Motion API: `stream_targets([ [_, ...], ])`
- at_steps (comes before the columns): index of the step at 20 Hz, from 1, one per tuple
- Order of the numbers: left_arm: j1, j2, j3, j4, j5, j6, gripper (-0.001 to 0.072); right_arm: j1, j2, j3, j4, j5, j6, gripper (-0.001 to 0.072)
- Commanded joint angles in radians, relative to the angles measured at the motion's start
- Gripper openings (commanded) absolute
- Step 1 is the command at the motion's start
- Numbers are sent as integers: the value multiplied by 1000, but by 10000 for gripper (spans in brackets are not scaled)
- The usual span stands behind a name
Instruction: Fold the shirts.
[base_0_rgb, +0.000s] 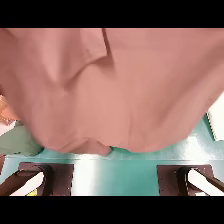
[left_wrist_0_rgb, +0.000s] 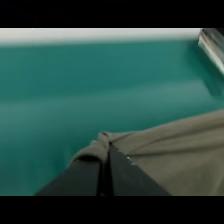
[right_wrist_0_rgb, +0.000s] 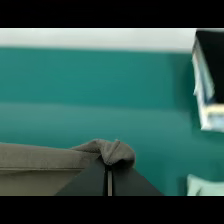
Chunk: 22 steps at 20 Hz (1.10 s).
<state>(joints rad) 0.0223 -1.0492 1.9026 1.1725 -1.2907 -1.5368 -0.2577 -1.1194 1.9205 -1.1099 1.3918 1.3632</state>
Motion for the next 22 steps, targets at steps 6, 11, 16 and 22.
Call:
stream_targets([
  [6, 1, -549, -193, 2, 47, 62, 23, 148, -497, -147, -123, 15, 0, 13],
  [11, 1, -658, -193, 4, 349, 79, 23, 205, -746, 89, -121, -54, 19, 13],
  [16, 1, -658, -151, 8, 272, 80, 23, 233, -747, 83, -124, -55, 18, 13],
  [22, 1, -658, -249, 111, 25, 78, 23, 238, -626, -236, -193, -86, 18, 14],
])
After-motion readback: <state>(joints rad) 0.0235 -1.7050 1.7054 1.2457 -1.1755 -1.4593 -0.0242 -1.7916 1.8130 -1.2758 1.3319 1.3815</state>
